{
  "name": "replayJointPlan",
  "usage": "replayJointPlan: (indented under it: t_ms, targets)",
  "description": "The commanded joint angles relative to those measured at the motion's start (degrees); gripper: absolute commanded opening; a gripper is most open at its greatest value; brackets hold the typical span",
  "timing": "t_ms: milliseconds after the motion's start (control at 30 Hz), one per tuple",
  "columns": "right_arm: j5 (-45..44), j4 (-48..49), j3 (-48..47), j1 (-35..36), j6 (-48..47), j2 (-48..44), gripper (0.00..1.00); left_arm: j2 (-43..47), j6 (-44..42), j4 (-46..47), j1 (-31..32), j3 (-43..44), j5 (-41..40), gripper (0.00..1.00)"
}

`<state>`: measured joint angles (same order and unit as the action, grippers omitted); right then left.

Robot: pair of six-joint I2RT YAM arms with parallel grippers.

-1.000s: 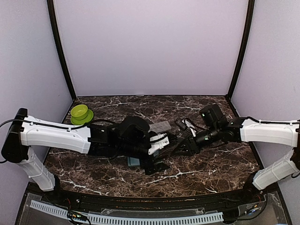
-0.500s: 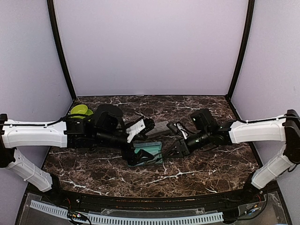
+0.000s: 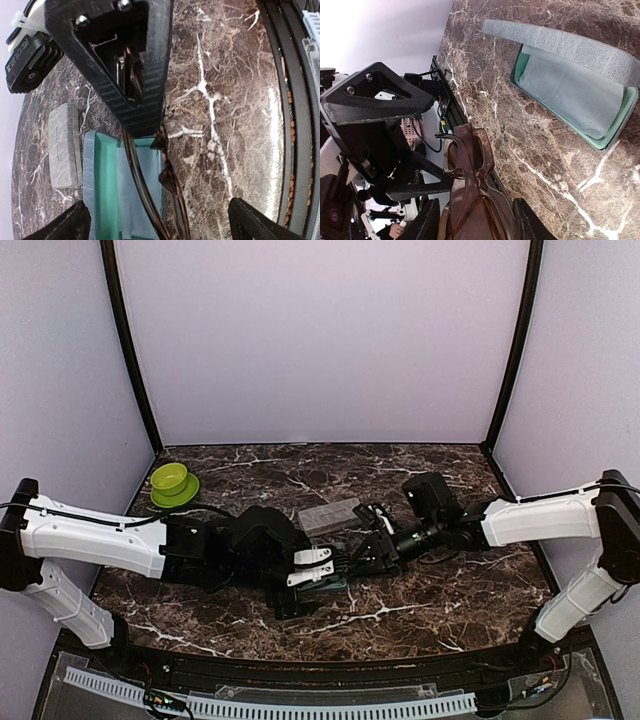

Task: Organize the sunglasses
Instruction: Pass from the right arm to the left

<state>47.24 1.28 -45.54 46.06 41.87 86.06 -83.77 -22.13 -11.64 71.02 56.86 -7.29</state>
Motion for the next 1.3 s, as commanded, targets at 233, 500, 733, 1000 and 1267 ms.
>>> replayJointPlan:
  t_ms: [233, 500, 733, 1000, 1267]
  targets:
    - [4.79, -1.25, -1.56, 0.15, 5.25, 0.61, 0.09, 1.13, -12.78, 4.22, 6.14, -4.82, -16.46, 0.99]
    - [5.09, -5.50, -3.48, -0.02, 3.22, 1.04, 0.09, 1.28, -13.36, 9.19, 7.26, -6.08, -14.86, 0.99]
    - [4.20, -5.87, -3.13, -0.19, 1.00, 0.90, 0.10, -0.03, -5.19, 8.72, 5.49, -4.95, -11.16, 0.99]
    - [-2.03, -9.03, -4.51, -0.10, -3.04, -0.58, 0.10, -2.13, 8.72, 5.77, 0.54, 2.44, -1.84, 0.93]
    - [-2.40, -7.37, -3.68, -0.19, -1.70, -1.57, 0.10, -11.61, 16.14, -1.53, 0.51, 10.94, 1.57, 0.88]
